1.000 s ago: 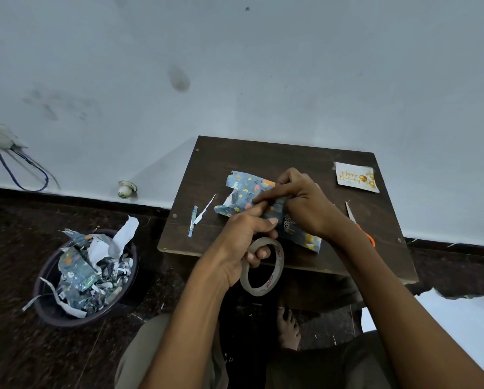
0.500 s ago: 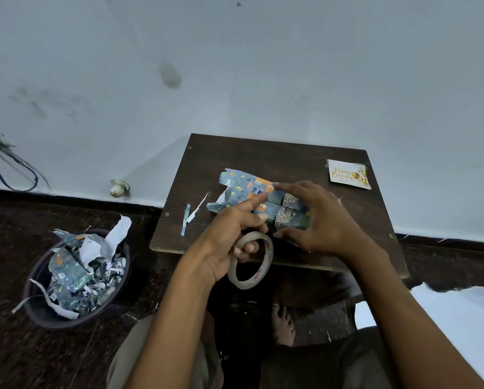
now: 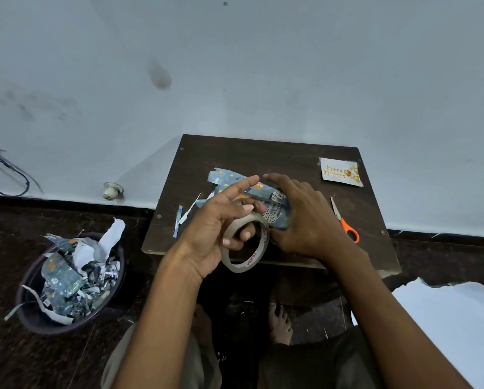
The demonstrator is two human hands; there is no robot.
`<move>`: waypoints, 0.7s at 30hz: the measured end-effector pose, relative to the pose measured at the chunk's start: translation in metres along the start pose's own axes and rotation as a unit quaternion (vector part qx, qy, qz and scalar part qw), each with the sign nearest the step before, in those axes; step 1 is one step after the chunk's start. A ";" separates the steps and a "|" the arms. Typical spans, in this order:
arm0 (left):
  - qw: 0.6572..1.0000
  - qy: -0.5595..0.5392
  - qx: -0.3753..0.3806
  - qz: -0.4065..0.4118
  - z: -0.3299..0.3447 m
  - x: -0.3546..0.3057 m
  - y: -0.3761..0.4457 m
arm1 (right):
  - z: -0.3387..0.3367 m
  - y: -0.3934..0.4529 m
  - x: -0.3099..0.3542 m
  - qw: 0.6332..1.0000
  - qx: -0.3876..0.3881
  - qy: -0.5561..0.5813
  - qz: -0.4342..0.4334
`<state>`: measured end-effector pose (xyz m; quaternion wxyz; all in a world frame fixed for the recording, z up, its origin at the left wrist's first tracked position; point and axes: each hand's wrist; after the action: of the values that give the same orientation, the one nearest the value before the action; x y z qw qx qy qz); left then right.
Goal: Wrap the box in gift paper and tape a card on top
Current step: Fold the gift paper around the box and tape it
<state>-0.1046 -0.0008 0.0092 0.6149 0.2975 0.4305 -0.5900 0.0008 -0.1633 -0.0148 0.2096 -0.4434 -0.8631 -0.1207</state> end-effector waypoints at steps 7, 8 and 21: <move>1.000 0.001 -0.019 -0.006 -0.002 -0.002 -0.001 | -0.017 -0.012 0.003 0.993 -0.016 0.115 -0.034; 1.000 0.010 -0.019 -0.007 -0.002 -0.003 -0.001 | -0.017 -0.015 0.004 0.985 -0.034 0.167 -0.030; 0.993 0.120 -0.020 0.011 0.010 -0.001 -0.004 | -0.012 -0.017 0.014 0.948 -0.076 0.293 0.095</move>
<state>-0.1066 -0.0093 0.0148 0.5712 0.3584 0.5098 -0.5342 -0.0170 -0.1676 0.0016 0.4293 -0.4827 -0.7059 -0.2906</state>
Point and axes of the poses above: each hand's wrist, its own y-axis towards the middle knuckle, its own z-axis out of the palm, x = y × z, and after that the axes turned 10 degrees about z, right-handed
